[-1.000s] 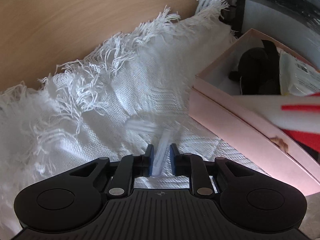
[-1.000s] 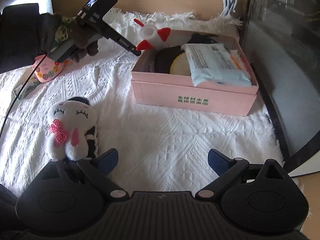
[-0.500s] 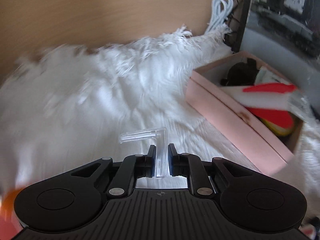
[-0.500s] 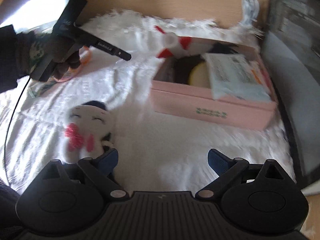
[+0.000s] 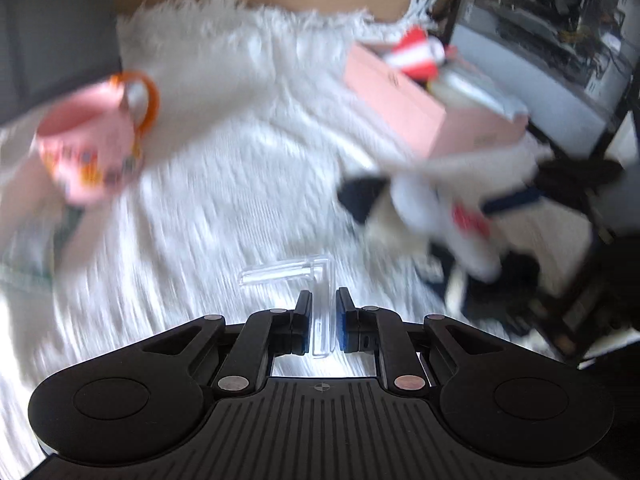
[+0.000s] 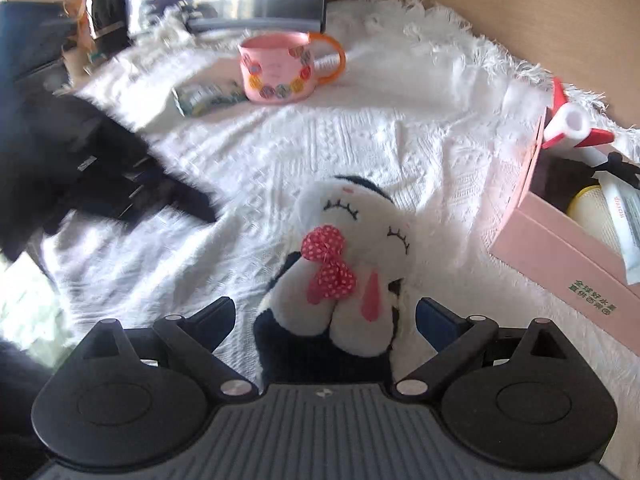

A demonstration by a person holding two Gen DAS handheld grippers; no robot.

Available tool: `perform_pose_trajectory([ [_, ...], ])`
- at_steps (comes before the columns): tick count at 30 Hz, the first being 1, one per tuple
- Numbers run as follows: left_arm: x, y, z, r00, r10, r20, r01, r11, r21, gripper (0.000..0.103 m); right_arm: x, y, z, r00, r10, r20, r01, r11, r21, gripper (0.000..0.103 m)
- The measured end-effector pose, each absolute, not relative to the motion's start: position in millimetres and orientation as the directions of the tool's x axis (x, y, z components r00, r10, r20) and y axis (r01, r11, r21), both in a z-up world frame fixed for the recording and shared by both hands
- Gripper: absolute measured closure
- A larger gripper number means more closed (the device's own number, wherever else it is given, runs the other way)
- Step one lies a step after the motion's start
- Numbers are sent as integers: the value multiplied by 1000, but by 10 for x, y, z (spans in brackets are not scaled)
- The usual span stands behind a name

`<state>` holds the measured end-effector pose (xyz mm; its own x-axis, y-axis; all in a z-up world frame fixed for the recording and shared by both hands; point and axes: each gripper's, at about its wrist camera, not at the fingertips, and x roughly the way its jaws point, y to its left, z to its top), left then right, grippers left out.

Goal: Organize soft objects
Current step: 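Grasp the bunny plush again with the right gripper, then carry bunny into pink box with right gripper while left gripper drops plastic piece into box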

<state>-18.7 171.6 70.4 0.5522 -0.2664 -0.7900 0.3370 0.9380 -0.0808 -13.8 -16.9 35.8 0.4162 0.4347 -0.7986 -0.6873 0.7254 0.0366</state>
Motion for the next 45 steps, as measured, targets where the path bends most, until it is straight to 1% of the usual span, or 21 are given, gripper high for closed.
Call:
perform_pose_trajectory([
  [3,-447,1668,522,546,-242,-802,292,952,-89,85,-94,-67,306,445,389,-807,-664,748,-6,6],
  [5,-481,1684,428,541,-228,-810,239,964,-112,85,-55,-16,297,457,372,-808,-637,771,-4,6],
  [10,-506,1701,401,557,-219,-801,165,975,-152,84,49,60,228,494,320,-808,-537,844,5,6],
  [12,-471,1698,397,555,-215,-804,146,976,-159,84,89,100,162,501,272,-821,-497,868,-16,8],
  [15,-413,1665,390,558,-210,-803,149,977,-152,84,81,97,146,489,276,-827,-493,870,-1,24],
  [16,-408,1656,387,562,-211,-800,155,977,-149,84,56,107,175,485,278,-829,-499,866,-2,35],
  [17,-399,1656,381,566,-212,-797,159,976,-148,84,20,117,217,488,276,-828,-507,862,-11,43],
  [19,-394,1668,368,571,-216,-792,150,976,-158,84,-48,121,315,501,274,-821,-519,854,-32,49],
  [27,-411,1724,333,617,-216,-757,69,973,-221,86,-260,-196,632,554,273,-786,-504,862,-56,52],
  [30,-386,1638,337,641,-179,-746,60,981,-183,88,-419,-444,744,588,256,-767,-525,843,-121,52],
  [34,-450,1480,343,659,-136,-739,77,990,-114,88,-597,-924,869,632,235,-739,-501,851,-159,52],
  [37,-620,1299,363,649,-185,-738,144,982,-119,88,-696,-1270,886,654,196,-731,-470,862,-189,52],
  [39,-753,1108,376,644,-205,-737,195,976,-101,88,-727,-1487,905,651,195,-734,-453,875,-170,52],
  [42,-858,871,478,647,-272,-713,232,960,-155,88,-748,-1732,967,668,192,-719,-422,894,-153,52],
  [45,-785,631,712,670,-347,-657,281,937,-208,88,-763,-1892,1017,687,193,-700,-391,910,-133,52],
])
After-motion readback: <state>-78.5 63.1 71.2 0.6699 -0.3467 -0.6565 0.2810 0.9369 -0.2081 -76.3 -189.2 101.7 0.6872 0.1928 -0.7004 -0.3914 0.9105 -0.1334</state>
